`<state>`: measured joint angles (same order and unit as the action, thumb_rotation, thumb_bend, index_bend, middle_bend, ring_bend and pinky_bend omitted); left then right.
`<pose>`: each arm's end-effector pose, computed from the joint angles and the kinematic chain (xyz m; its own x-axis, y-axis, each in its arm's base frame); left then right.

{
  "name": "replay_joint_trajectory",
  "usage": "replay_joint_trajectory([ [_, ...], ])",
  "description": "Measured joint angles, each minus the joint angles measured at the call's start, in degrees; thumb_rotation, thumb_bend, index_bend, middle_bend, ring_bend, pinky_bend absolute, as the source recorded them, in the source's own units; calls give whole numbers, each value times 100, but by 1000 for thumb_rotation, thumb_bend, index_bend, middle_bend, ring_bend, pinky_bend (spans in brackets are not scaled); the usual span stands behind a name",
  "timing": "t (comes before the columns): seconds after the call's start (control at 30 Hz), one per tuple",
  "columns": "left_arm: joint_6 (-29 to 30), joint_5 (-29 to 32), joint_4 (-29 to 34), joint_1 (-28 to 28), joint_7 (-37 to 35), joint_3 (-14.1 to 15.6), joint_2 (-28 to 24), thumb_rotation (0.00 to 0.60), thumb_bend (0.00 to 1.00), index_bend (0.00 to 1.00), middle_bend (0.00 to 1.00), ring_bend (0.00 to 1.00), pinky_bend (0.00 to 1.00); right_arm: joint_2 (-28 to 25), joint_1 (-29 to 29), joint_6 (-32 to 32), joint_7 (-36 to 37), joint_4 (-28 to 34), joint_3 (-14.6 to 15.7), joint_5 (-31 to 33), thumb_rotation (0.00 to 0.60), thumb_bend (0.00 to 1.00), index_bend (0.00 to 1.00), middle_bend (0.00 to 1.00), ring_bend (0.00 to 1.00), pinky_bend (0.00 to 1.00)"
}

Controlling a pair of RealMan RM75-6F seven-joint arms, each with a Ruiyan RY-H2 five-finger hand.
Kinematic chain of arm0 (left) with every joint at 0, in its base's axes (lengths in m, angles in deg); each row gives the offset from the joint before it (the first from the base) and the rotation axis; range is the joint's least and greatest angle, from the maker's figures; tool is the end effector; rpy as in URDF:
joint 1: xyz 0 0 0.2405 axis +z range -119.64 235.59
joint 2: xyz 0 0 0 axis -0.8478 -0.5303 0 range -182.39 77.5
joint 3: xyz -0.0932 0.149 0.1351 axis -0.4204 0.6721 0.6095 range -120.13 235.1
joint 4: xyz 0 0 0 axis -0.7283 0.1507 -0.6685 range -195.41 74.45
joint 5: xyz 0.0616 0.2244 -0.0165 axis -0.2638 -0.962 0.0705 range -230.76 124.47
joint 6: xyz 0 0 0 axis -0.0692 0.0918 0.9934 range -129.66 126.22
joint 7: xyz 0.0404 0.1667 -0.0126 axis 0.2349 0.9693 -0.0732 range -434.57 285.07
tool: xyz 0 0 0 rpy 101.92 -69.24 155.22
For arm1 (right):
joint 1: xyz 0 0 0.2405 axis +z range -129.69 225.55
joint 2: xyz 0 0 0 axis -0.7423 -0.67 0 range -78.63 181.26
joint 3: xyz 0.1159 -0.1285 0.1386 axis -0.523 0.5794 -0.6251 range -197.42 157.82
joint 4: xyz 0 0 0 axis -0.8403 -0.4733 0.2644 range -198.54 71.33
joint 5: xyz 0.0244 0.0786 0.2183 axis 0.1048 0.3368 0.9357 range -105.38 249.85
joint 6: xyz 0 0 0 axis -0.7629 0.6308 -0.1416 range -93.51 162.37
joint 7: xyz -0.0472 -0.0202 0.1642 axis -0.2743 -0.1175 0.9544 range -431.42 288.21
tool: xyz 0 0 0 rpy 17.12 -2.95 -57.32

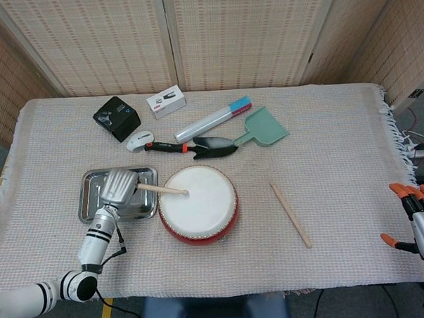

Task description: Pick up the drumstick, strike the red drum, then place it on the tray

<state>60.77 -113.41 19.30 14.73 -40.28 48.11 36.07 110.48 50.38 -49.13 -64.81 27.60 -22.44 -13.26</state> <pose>-0.1387 0.3757 -0.0192 0.6645 0.0542 0.7453 0.7245 -0.2910 -0.6249 -0.3146 -0.1956 0.1481 0.3815 -0.0399 0.9235 -0.9226 0.0453 0.3831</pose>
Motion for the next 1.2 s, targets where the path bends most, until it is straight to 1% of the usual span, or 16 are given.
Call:
replay_joint_trajectory([
  [0.07, 6, -40, -109, -4, 128, 100, 58, 600, 609, 1000, 1000, 998, 1000, -5, -1, -2, -10, 13, -1, 4, 600, 98, 105, 108, 0, 0],
  [0.1, 21, -33, -102, 4, 110, 97, 59, 600, 609, 1000, 1000, 998, 1000, -7, -1, -2, -13, 19, -1, 4, 600, 98, 105, 108, 0, 0],
  [0.17, 61, 10, -8, 33, -54, -5, 36, 600, 609, 1000, 1000, 998, 1000, -11, -3, -7, -27, 35, 0, 0, 600, 97, 105, 108, 0, 0],
  [0.3, 87, 149, 432, 120, -798, -373, -184, 600, 610, 1000, 1000, 998, 1000, -19, -18, -31, -49, 58, 5, -4, 600, 98, 105, 108, 0, 0],
  [0.4, 54, 166, 631, 137, -1079, -433, -312, 600, 609, 1000, 1000, 997, 1000, -8, -27, -33, -34, 42, 3, 20, 600, 97, 105, 108, 0, 0],
  [0.47, 26, 160, 618, 135, -1000, -399, -327, 600, 608, 1000, 1000, 996, 1000, 3, -27, -14, -21, 19, 1, 42, 600, 97, 105, 108, 0, 0],
  [0.73, -94, 75, 260, 52, 58, -1, -185, 600, 609, 1000, 1000, 994, 1000, -4, 22, 60, -12, -1, -16, 52, 600, 97, 105, 108, 0, 0],
  [0.87, -222, 210, 455, 52, 20, -6, -300, 600, 609, 1000, 1000, 993, 1000, 13, 36, 92, -3, -17, -14, 65, 600, 97, 105, 108, 0, 0],
  [0.97, -272, 278, 684, 82, -251, -93, -443, 600, 609, 1000, 1000, 991, 1000, 22, 40, 91, 11, -35, -13, 55, 600, 97, 105, 108, 0, 0],
  [1.07, -121, 243, 708, 161, -766, -285, -473, 600, 609, 1000, 1000, 991, 1000, 18, 41, 87, 17, -41, -16, 56, 600, 97, 105, 108, 0, 0],
  [1.13, -15, 201, 612, 216, -1215, -417, -454, 600, 608, 1000, 1000, 991, 1000, 10, 35, 65, 27, -39, -18, 47, 600, 97, 105, 108, 0, 0],
  [1.2, 57, 142, 354, 242, -1589, -486, -394, 600, 608, 1000, 1000, 989, 1000, 2, 29, 57, 38, -41, -19, 48, 600, 97, 105, 108, 0, 0],
])
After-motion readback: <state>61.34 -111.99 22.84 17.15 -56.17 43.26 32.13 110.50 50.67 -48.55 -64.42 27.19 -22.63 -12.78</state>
